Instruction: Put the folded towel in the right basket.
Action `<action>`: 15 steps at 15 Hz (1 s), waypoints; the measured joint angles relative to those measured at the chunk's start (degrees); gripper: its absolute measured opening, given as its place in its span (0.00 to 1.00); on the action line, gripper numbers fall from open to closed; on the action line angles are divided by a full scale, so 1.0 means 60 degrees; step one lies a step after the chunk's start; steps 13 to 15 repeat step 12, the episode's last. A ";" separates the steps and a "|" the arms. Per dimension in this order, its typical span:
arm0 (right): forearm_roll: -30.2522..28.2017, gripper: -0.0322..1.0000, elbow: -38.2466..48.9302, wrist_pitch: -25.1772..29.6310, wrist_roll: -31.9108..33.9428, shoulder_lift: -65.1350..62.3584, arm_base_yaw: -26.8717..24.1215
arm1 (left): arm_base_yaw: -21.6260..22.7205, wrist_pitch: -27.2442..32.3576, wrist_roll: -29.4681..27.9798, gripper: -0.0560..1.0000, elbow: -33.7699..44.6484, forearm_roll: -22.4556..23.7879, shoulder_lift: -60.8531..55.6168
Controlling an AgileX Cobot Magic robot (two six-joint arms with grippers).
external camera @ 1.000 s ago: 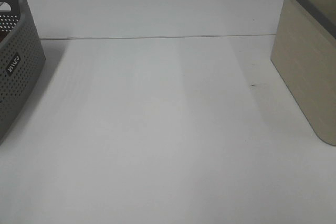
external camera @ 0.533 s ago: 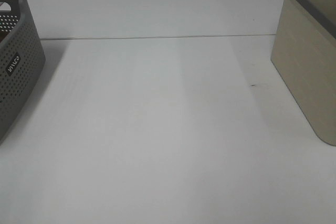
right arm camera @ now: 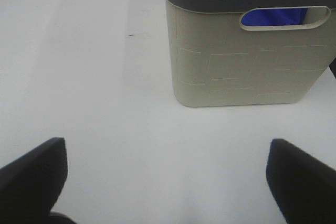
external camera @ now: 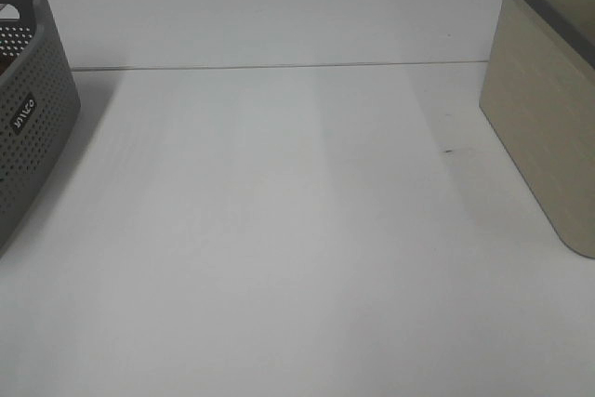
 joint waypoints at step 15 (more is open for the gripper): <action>0.0000 0.98 0.0000 0.0000 0.0000 0.0000 0.0000 | 0.0000 0.0000 0.0000 0.98 0.0000 0.0000 0.0000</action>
